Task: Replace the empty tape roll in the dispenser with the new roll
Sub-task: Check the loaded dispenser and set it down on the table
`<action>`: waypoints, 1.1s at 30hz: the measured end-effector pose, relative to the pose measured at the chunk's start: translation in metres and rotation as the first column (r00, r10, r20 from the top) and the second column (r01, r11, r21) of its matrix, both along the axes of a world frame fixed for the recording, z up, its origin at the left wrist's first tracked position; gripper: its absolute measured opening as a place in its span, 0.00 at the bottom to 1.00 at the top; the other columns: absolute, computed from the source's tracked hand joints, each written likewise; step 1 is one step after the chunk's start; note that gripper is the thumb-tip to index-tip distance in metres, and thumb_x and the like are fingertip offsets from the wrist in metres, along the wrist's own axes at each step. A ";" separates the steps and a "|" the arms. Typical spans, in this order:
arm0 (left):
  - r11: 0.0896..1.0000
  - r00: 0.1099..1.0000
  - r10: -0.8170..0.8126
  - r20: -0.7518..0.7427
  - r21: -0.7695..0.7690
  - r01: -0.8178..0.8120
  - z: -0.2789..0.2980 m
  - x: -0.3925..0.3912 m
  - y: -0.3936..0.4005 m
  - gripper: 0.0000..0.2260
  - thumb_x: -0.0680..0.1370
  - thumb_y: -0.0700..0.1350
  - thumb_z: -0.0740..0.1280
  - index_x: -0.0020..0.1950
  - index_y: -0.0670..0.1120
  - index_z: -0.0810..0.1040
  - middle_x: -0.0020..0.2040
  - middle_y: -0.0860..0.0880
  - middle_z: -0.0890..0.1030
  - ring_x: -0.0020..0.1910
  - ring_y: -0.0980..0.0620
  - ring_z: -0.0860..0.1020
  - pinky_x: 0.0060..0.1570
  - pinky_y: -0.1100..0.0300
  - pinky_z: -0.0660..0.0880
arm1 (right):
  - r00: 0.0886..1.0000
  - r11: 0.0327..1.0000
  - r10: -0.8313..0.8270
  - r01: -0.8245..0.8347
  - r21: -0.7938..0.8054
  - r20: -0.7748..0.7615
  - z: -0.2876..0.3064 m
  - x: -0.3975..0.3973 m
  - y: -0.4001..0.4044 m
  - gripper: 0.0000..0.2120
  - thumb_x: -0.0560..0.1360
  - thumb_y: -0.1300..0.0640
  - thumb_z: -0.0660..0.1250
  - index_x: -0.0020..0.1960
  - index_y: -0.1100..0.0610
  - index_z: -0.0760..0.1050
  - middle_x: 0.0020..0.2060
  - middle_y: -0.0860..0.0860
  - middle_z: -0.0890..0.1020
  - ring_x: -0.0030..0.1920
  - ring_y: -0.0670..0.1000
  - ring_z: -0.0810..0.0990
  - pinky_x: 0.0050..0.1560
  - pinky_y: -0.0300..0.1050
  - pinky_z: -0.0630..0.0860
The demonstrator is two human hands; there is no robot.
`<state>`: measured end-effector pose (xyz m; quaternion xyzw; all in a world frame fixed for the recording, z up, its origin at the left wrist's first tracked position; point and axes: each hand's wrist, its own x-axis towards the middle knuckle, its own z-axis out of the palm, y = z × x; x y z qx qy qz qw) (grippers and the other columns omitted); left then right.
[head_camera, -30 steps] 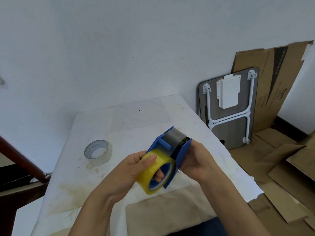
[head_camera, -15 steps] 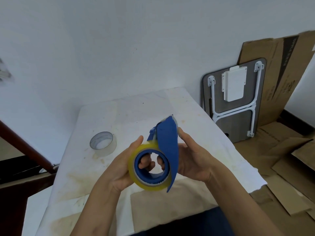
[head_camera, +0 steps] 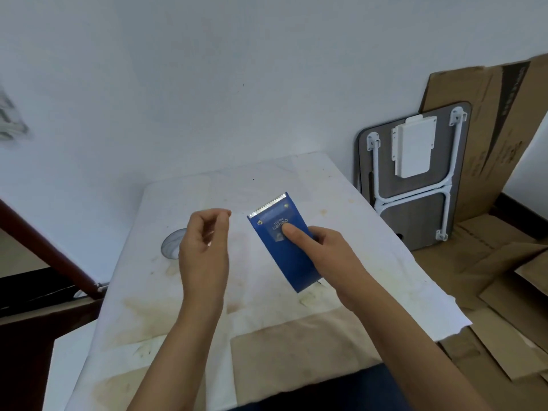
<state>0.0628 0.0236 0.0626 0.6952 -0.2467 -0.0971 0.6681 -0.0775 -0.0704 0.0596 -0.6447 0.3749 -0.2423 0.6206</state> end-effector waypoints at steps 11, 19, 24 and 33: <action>0.982 0.918 -0.165 0.361 0.143 0.120 -0.017 -0.011 -0.016 0.21 0.75 0.49 0.72 0.62 0.60 0.67 0.62 0.58 0.67 0.58 0.64 0.73 0.60 0.60 0.71 | 0.977 0.976 -0.162 0.138 -0.170 -0.141 -0.022 0.005 -0.006 0.23 0.70 0.36 0.67 0.45 0.58 0.75 0.41 0.51 0.82 0.38 0.48 0.78 0.35 0.40 0.70; 0.970 0.859 -0.214 0.465 0.206 0.130 -0.028 0.001 -0.021 0.19 0.74 0.48 0.71 0.58 0.63 0.67 0.58 0.69 0.64 0.56 0.73 0.70 0.60 0.40 0.74 | 0.964 0.962 -0.137 0.075 -0.262 -0.228 -0.032 0.017 -0.017 0.19 0.71 0.38 0.68 0.47 0.55 0.74 0.40 0.48 0.80 0.37 0.46 0.77 0.34 0.37 0.69; 0.954 0.868 -0.253 0.427 0.259 0.151 -0.035 0.019 -0.031 0.21 0.73 0.45 0.73 0.59 0.62 0.68 0.56 0.65 0.61 0.56 0.71 0.71 0.62 0.41 0.73 | 0.941 0.954 -0.127 0.029 -0.298 -0.313 -0.040 0.035 -0.027 0.22 0.70 0.37 0.68 0.50 0.54 0.72 0.41 0.44 0.78 0.39 0.43 0.77 0.34 0.37 0.71; 0.873 0.871 -0.343 0.352 0.461 0.158 -0.050 0.068 -0.052 0.24 0.74 0.44 0.72 0.66 0.54 0.68 0.65 0.56 0.62 0.57 0.56 0.72 0.61 0.41 0.73 | 0.784 0.710 -0.313 -0.183 -0.680 -0.537 -0.027 0.080 -0.080 0.28 0.72 0.36 0.64 0.59 0.57 0.69 0.44 0.51 0.78 0.43 0.53 0.77 0.41 0.45 0.71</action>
